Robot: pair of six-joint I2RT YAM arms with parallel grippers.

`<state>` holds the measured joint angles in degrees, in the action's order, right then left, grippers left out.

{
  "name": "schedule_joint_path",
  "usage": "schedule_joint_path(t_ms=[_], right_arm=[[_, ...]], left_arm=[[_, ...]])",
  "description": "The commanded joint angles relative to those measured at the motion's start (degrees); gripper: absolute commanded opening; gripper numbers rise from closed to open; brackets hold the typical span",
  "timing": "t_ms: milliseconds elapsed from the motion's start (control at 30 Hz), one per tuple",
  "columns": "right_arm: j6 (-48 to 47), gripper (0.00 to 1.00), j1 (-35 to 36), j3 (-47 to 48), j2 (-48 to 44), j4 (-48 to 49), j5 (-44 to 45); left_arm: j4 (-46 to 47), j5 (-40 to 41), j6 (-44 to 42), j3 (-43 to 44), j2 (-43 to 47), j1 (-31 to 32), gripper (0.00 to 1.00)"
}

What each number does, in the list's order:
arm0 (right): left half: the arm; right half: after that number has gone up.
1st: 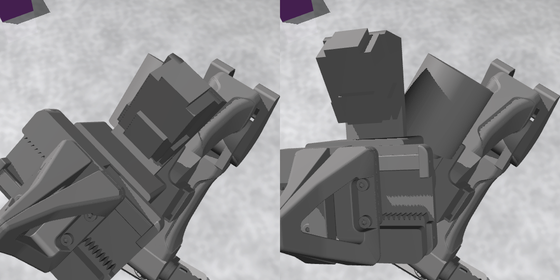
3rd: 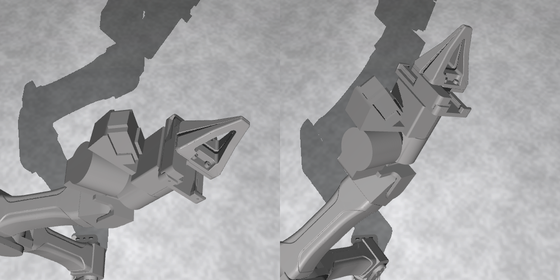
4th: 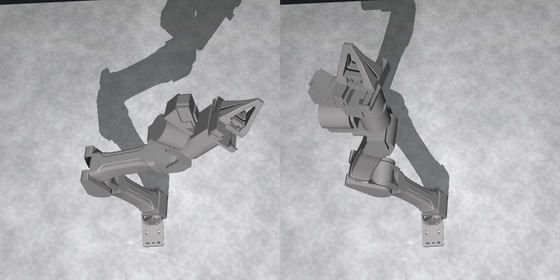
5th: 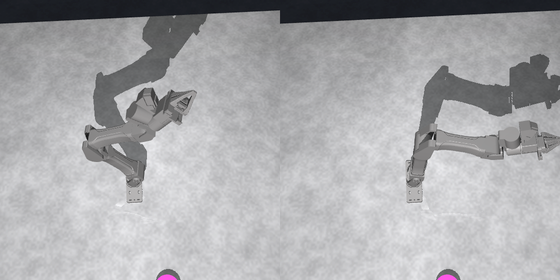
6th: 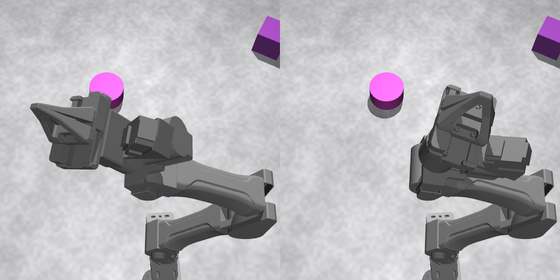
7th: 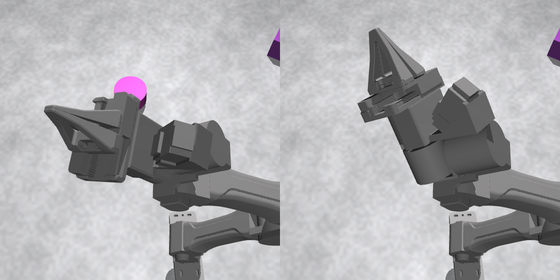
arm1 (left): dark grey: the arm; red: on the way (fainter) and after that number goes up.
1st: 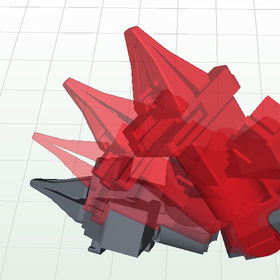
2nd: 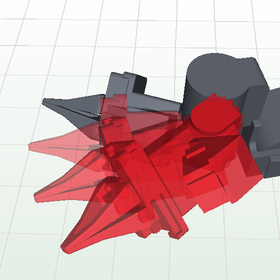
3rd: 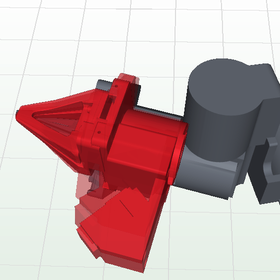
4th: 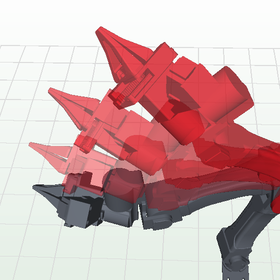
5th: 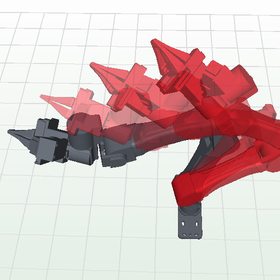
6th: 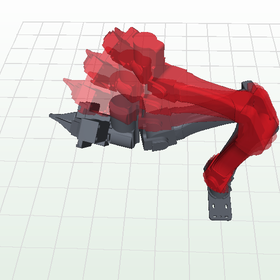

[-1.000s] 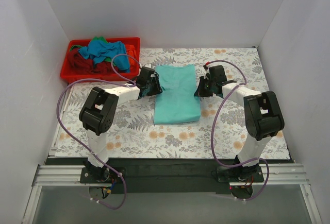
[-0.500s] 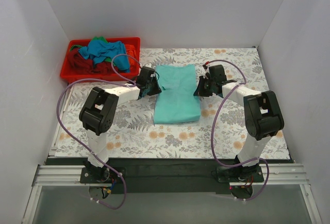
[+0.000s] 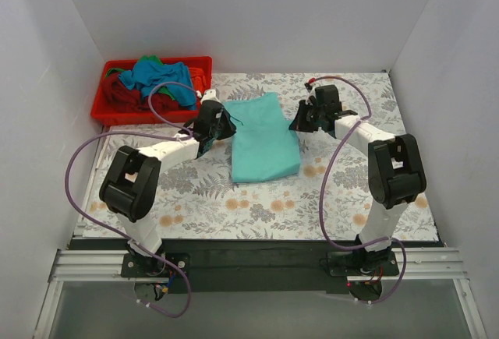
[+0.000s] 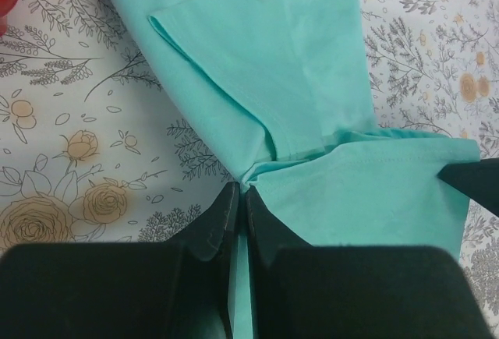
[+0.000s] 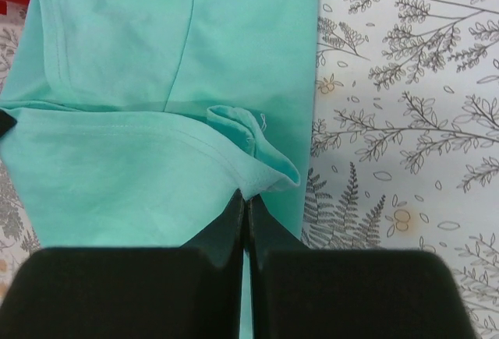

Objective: Fold and stack the t-shirts
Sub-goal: Fold the tshirt

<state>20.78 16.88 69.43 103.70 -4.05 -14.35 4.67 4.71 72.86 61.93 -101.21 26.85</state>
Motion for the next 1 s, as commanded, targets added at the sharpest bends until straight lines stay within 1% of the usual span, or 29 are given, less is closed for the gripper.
schedule_joint_path(t_ms=[0, 133, 267, 400, 500, 533, 600, 700, 833, 967], right_arm=[[-1.2, 0.01, -0.2, 3.4, 2.6, 1.7, -1.5], [-1.5, 0.01, -0.2, 5.4, 4.6, 1.8, -2.5], [-1.4, 0.01, -0.1, 6.2, 5.5, 1.8, -3.6], [-1.4, 0.01, 0.1, 5.6, 5.3, 1.8, -3.8], [-1.6, 0.01, 0.3, 4.8, 4.8, 1.8, -3.7], [-1.6, 0.01, 0.4, 4.7, 4.8, 1.8, -3.8], [-1.6, 0.01, 0.8, 4.5, 4.8, 1.8, -3.8], [-1.6, 0.01, 1.4, 4.7, 5.1, 1.8, -4.0], [-1.6, 0.01, 2.2, 5.7, 5.3, 1.7, -3.9], [-1.7, 0.01, 2.5, 6.2, 5.5, 1.7, -3.8]], left_arm=[[2.4, 2.4, -0.5, -1.5, 3.2, -0.3, 0.0], [4.6, 2.4, 0.0, -5.6, 5.1, -0.4, 0.0], [3.4, 2.1, -0.1, -6.6, 5.1, -0.4, 0.0], [1.8, 3.9, 0.7, -7.4, 4.9, -0.4, 0.0], [0.4, 4.6, 0.8, -7.5, 4.6, -0.3, 0.06], [0.3, 4.5, 0.8, -7.6, 4.5, -0.4, 0.12], [0.2, 4.3, 0.9, -8.1, 4.5, -0.3, 0.2], [0.3, 4.1, 1.2, -8.5, 4.6, -0.4, 0.29], [0.3, 3.9, 1.3, -8.7, 4.7, -0.4, 0.3], [0.1, 4.3, 1.2, -8.1, 4.4, -0.4, 0.28]])
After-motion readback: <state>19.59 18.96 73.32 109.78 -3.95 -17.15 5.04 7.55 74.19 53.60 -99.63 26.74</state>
